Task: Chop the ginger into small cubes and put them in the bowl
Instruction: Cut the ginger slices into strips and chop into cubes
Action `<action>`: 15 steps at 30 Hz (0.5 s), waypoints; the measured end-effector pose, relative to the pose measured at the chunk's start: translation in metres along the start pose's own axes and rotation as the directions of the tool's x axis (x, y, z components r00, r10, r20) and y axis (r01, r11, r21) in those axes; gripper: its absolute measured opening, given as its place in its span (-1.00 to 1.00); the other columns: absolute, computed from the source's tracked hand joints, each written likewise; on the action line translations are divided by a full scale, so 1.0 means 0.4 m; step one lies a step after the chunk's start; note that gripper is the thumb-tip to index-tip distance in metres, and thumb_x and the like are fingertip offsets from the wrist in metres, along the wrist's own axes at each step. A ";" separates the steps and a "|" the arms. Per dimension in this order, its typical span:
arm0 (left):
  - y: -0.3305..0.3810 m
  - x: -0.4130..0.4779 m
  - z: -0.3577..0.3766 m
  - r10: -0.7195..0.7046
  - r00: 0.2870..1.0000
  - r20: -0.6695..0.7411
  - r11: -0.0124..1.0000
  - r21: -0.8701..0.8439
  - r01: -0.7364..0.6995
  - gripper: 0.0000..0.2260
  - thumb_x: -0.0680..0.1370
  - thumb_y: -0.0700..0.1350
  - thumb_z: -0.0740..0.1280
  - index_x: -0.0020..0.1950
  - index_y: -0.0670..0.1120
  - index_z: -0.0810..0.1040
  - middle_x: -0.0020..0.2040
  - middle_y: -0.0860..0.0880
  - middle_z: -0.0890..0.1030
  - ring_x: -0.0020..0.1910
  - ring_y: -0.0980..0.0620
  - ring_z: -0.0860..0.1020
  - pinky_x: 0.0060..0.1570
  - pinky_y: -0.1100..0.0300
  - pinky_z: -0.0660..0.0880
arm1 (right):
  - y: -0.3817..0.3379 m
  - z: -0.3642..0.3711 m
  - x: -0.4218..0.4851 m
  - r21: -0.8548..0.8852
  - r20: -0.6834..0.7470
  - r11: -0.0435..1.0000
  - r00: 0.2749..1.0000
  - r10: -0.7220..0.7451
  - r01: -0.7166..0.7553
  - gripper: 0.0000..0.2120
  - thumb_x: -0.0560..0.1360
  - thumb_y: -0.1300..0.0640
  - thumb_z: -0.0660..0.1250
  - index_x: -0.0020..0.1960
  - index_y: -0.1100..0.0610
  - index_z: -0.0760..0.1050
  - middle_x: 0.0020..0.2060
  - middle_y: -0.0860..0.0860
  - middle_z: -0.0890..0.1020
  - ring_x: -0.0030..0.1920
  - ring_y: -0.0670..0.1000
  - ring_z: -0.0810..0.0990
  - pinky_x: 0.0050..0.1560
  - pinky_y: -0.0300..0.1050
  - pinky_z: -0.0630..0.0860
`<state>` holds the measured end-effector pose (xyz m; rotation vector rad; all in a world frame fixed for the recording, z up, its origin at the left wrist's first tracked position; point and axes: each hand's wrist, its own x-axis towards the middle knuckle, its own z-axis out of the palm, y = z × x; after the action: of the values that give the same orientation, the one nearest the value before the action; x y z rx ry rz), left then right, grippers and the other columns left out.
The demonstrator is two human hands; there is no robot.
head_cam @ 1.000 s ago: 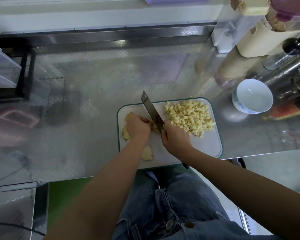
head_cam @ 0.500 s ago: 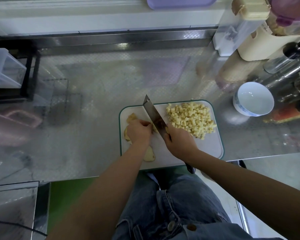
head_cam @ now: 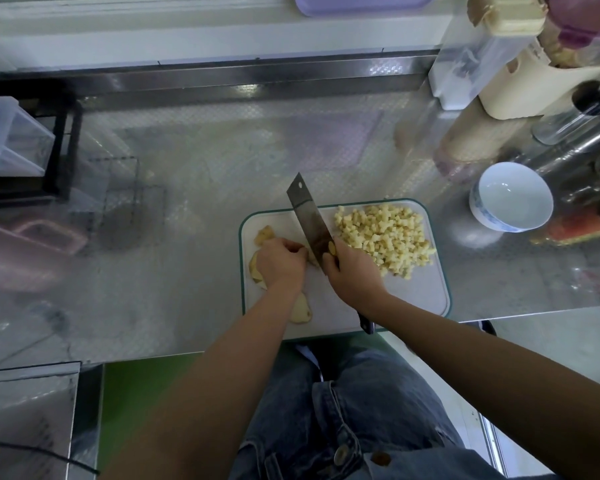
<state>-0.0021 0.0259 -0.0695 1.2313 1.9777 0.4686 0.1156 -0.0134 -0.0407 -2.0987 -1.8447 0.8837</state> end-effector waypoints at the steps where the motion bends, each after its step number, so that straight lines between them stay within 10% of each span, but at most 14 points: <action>1: -0.002 0.001 -0.002 0.010 1.000 0.003 1.000 0.008 -0.010 -0.89 0.48 -0.12 0.42 -0.05 -0.10 0.70 -0.12 -0.06 0.70 -0.11 0.00 0.64 -0.19 0.26 0.41 | 0.002 -0.007 0.001 0.031 -0.024 0.999 1.000 -0.008 0.009 -0.80 0.62 0.10 0.14 0.11 0.21 0.42 -0.25 0.17 0.59 -0.26 0.18 0.56 -0.25 0.08 0.53; 7: -0.022 0.011 -0.037 0.367 0.930 0.030 0.925 0.092 -0.369 -0.90 0.49 -0.15 0.39 -0.01 -0.10 0.59 -0.18 0.03 0.54 -0.22 0.07 0.51 -0.25 0.37 0.33 | 0.035 -0.071 0.019 0.185 -0.193 0.982 0.981 0.014 0.022 -0.92 0.60 0.13 0.20 -0.05 0.13 0.38 -0.43 -0.02 0.46 -0.43 -0.03 0.43 -0.45 -0.17 0.22; 11: -0.007 0.057 -0.062 0.741 0.558 0.373 0.473 0.301 -0.828 -0.59 0.35 -0.36 0.34 0.18 -0.14 0.56 0.18 -0.13 0.51 0.15 -0.13 0.48 0.05 0.08 0.43 | 0.063 -0.091 0.017 0.224 -0.198 0.974 0.978 0.064 -0.018 -0.88 0.60 0.12 0.21 -0.03 0.16 0.42 -0.42 0.02 0.49 -0.42 -0.02 0.45 -0.43 -0.14 0.27; 15: 0.042 0.074 -0.057 0.625 0.361 0.692 0.109 0.381 -0.918 -0.55 0.45 -0.29 0.26 0.35 -0.10 0.46 0.36 -0.09 0.42 0.38 -0.10 0.32 0.32 0.07 0.27 | 0.080 -0.084 0.001 0.206 -0.181 0.978 0.981 0.075 -0.036 -0.86 0.59 0.12 0.23 0.04 0.20 0.46 -0.35 0.11 0.55 -0.37 0.07 0.49 -0.38 -0.10 0.33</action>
<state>-0.0167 0.0615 -0.0558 2.7519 0.8907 -0.1903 0.1610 -0.0116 -0.0310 -2.0393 -1.5412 0.8167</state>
